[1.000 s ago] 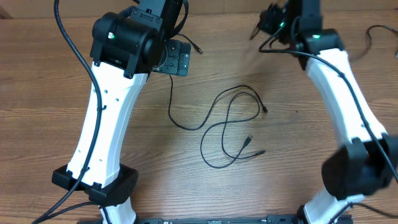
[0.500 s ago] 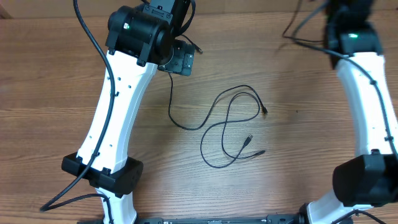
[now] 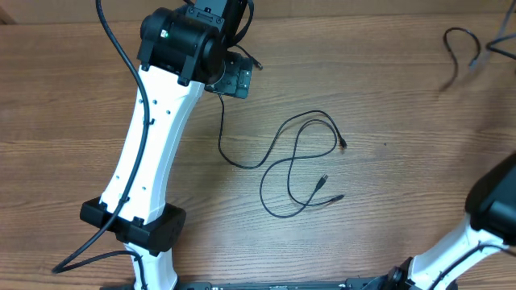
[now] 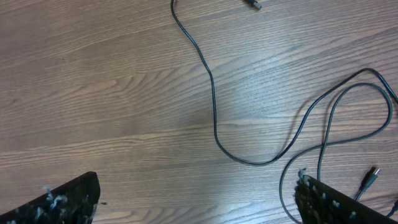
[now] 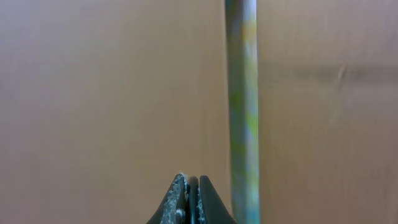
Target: Untangle cables
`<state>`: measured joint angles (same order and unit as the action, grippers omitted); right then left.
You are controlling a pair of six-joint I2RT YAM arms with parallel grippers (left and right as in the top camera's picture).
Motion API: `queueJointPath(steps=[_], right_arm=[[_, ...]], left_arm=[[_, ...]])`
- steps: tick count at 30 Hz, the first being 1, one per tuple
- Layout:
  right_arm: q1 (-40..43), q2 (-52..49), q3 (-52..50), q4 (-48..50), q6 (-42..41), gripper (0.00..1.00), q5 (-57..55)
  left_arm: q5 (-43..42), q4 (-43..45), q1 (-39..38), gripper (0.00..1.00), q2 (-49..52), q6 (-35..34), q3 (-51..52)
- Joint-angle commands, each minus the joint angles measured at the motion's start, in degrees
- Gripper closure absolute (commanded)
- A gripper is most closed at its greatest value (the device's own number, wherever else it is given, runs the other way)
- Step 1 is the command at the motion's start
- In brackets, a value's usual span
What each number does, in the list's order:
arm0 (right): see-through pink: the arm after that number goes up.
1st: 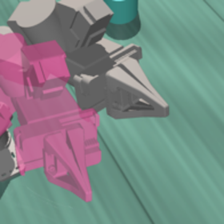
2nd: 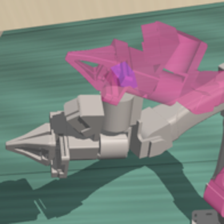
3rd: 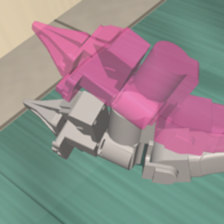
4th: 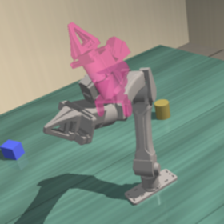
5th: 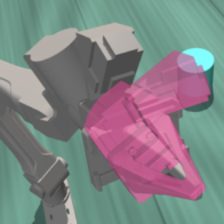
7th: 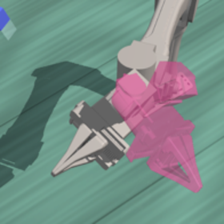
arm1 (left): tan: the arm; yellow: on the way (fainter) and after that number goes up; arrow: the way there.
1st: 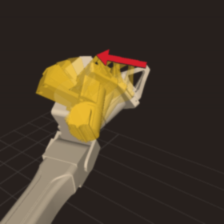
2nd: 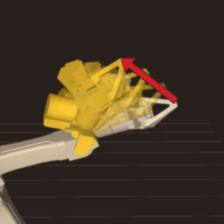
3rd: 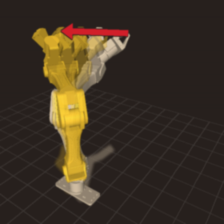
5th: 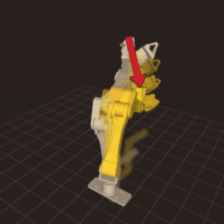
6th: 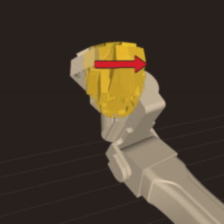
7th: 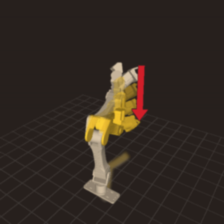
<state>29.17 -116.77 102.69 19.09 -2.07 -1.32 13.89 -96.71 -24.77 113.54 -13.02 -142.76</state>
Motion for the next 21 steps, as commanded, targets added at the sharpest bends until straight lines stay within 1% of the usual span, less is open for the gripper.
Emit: queueJointPath(steps=[1, 8, 12, 13, 14, 15, 19, 20, 21], right_arm=[[-0.20, -5.49, 0.55, -0.87, 0.61, 0.96, 2.78], [-0.22, -14.43, 0.55, -6.03, 0.61, 0.96, 2.73], [-0.22, -16.11, 0.50, -10.03, 0.61, 0.96, 2.54], [-0.22, -16.11, 0.50, -10.29, 0.63, 0.93, 2.51], [-0.22, -16.06, 0.52, -10.16, 0.66, 0.83, 2.51], [-0.22, -16.00, 0.52, -9.79, 0.68, 0.60, 2.49], [-0.15, -14.73, 0.52, -9.33, 0.68, 0.03, 2.51], [-0.17, -13.70, 0.52, -9.09, 0.70, 0.00, 2.51], [-0.17, -12.96, 0.52, -8.94, 0.85, 0.00, 2.54]], left_arm=[[0.02, -0.09, 0.04, 0.00, -0.02, 1.90, 0.26], [-0.02, -0.09, 0.04, 0.00, -0.02, 1.88, 0.26], [-0.02, -0.09, 0.00, 0.00, -0.02, 1.88, 0.26], [-0.02, -0.09, 0.00, 0.00, -0.02, 1.88, 0.26], [-0.02, -0.09, 0.00, 0.00, -0.02, 1.88, 0.26], [-0.02, -0.09, 0.00, 0.00, -0.02, 1.88, 0.26], [-0.07, -0.09, 0.00, 0.00, -0.02, 1.88, 0.26], [-0.07, -0.09, 0.00, 0.00, -0.02, 1.88, 0.26], [-0.07, -0.09, 0.00, 0.00, -0.02, 1.88, 0.26]])
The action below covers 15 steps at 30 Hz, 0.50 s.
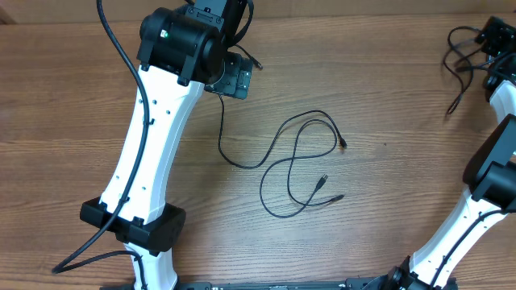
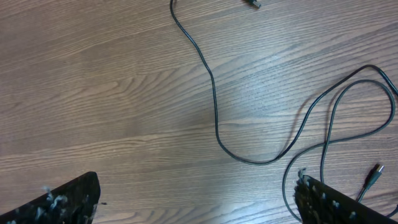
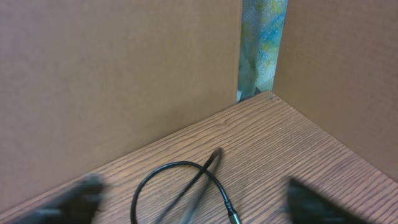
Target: Untangle cables
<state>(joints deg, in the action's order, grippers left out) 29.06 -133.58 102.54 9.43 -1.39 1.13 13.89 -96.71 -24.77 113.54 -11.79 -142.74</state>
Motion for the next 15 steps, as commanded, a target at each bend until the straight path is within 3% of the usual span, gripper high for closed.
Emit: queueJointPath(steps=[1, 6, 9, 15], right_arm=[[-0.07, 6.08, 0.68, 0.70, 0.50, 0.00, 0.09], [-0.11, 13.18, 0.68, -5.01, 0.35, 0.00, 1.11], [-0.15, 16.41, 0.68, -14.80, -0.13, 0.00, 5.88], [-0.48, 19.89, 0.68, -33.77, -0.26, 0.00, 30.84]], left_arm=[[-0.07, -0.09, 0.00, 0.00, -0.02, 0.66, 0.24], [-0.07, -0.09, 0.00, 0.00, -0.02, 0.66, 0.24], [-0.07, -0.09, 0.00, 0.00, -0.02, 0.66, 0.24], [-0.24, -0.09, 0.00, 0.00, -0.02, 0.66, 0.24]])
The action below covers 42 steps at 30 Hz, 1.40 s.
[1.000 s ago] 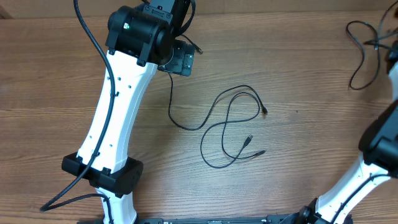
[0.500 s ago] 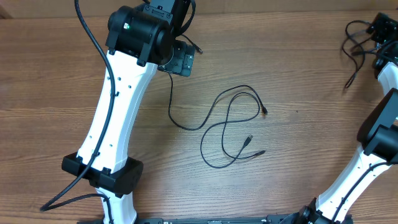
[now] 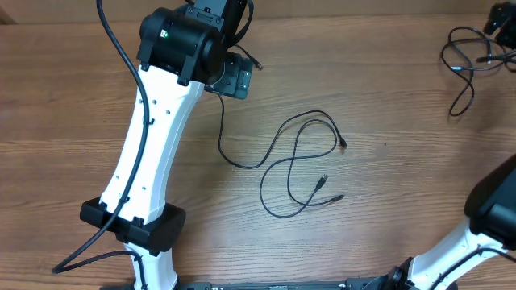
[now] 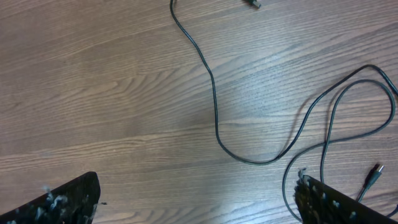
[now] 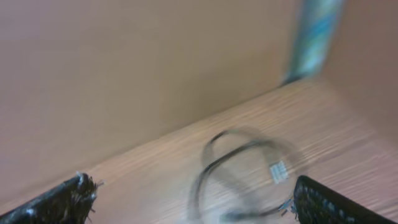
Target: Untangle cables
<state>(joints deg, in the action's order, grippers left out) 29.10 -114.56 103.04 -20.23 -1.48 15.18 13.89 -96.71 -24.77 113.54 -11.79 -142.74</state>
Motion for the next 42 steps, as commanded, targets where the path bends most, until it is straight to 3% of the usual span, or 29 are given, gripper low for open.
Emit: queueJointPath(steps=[1, 6, 9, 18, 22, 27, 32, 37, 42], right_arm=[[-0.74, 1.14, 0.17, -5.49, -0.17, 0.00, 18.84], [-4.31, 5.05, 0.17, -8.44, 3.02, 0.00, 18.47], [-7.82, 12.35, 0.22, -8.35, 6.32, 0.00, 14.32], [-14.69, 26.08, 0.20, -9.42, 6.45, 0.00, 10.14], [-19.26, 27.43, 0.04, -10.56, 5.81, 0.00, 11.26], [-27.26, 27.69, 0.04, -10.58, 5.84, 0.00, 11.87], [-33.48, 27.67, 0.04, -11.21, 5.86, 0.00, 11.82], [-34.45, 27.89, 0.04, -11.52, 5.88, 0.00, 9.92], [-34.45, 27.89, -0.07, -12.68, 6.01, 0.00, 5.29]], left_arm=[[-0.20, -0.09, 0.00, 0.00, -0.02, 0.66, 0.24], [0.22, 0.15, 0.00, 0.00, -0.02, -0.02, 0.24], [1.14, 0.28, 0.00, 0.00, -0.02, -0.02, 0.24], [1.77, 2.43, 0.13, 0.00, -0.02, -0.39, 0.24], [6.29, 10.43, 1.18, 0.00, -0.07, -4.02, -0.37], [11.96, 27.21, 4.46, 0.00, -0.09, -4.48, -4.07], [15.34, 42.77, 7.89, 0.00, -0.09, 1.46, -8.90], [16.02, 39.78, 9.20, 0.00, -0.81, 9.51, -10.49], [5.90, 39.39, 10.51, 0.00, -5.27, 5.81, -2.86]])
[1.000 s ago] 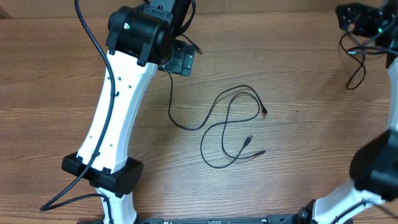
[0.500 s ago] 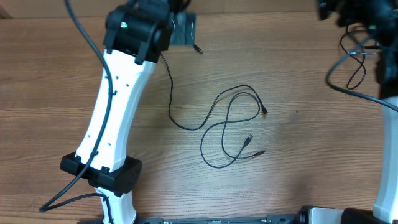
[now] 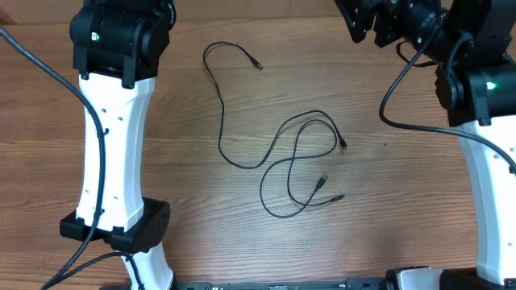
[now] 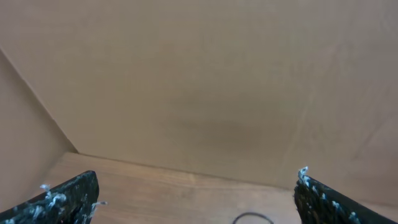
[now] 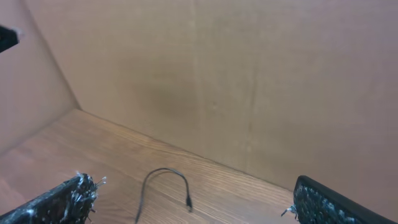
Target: Untangle cables
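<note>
Two black cables lie on the wooden table (image 3: 403,201). The long cable (image 3: 222,121) runs from a plug at the back, bends near the middle and ends at a plug on the right. A shorter looped cable (image 3: 278,189) crosses it, its two plugs lying close together. My left gripper (image 4: 197,186) is open and empty, raised at the back left and facing the back wall. My right gripper (image 3: 367,20) is open and empty at the back right. The right wrist view shows the long cable's far bend (image 5: 163,173).
A brown cardboard wall (image 5: 205,74) closes off the back of the table. The white left arm (image 3: 109,137) stands over the left side. The right arm (image 3: 484,153) stands over the right side, with its own black lead (image 3: 387,97) hanging beside it.
My left arm has moved from over the long cable's upper stretch to the back left and now faces the wall. My right arm has come in from the far right corner. The bundle there is out of sight.
First my right gripper was shut at the far right corner, where a third cable lay. Then it was open, and that cable lay bunched in the corner. My left gripper stayed open low over the long cable. Now both grippers are empty at the back.
</note>
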`<state>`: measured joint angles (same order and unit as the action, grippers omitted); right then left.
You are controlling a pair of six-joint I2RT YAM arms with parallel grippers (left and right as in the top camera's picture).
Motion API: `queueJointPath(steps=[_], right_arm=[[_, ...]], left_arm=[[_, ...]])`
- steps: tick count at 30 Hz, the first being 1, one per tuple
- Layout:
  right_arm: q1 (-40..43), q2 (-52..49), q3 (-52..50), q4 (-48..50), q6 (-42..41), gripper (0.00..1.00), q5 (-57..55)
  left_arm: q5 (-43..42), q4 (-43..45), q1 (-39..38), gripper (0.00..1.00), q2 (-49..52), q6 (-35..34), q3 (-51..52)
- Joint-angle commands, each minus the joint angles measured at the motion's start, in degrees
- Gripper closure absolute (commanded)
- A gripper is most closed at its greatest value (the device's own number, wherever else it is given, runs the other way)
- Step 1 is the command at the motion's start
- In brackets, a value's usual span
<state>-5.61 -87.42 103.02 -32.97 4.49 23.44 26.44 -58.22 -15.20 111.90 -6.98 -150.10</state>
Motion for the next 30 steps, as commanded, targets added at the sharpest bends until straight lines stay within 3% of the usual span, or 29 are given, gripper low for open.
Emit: queueJointPath(steps=[1, 4, 10, 16, 18, 23, 26, 30], right_arm=[[0.26, 0.74, -0.04, 0.04, 0.11, 0.00, -3.08], [0.26, 0.74, -0.07, -0.20, 0.11, 0.00, -3.08], [0.26, 0.61, -1.81, -0.37, 0.09, 0.00, -5.18], [-0.31, -0.33, -10.05, -0.15, -0.20, 0.00, -5.84], [-1.18, -1.40, -13.33, 1.16, -4.09, 0.00, -5.88], [-4.46, -4.00, -21.62, 3.89, -23.04, 0.00, -5.33], [-7.69, -5.44, -25.73, 7.96, -25.51, 0.00, -0.35], [-12.61, -8.94, -27.54, 11.98, -25.88, 0.00, 5.20]], left_arm=[[-7.02, 2.19, 1.42, 0.00, -5.60, 0.98, 8.41], [-6.54, 6.38, 2.86, 0.00, -10.67, 2.01, 18.56], [-6.56, 21.33, 5.92, 0.00, -28.28, 2.78, 50.16], [-6.64, 32.87, 5.35, 0.00, -40.28, 3.80, 70.36], [-6.58, 34.75, 5.31, 0.00, -42.21, 3.82, 74.12], [-6.58, 31.58, 5.33, 0.01, -42.03, 3.80, 76.15], [-7.06, 31.21, 5.31, 0.02, -41.33, 2.19, 76.13], [-7.87, 31.06, 5.31, 0.00, -41.16, -7.10, 76.13]])
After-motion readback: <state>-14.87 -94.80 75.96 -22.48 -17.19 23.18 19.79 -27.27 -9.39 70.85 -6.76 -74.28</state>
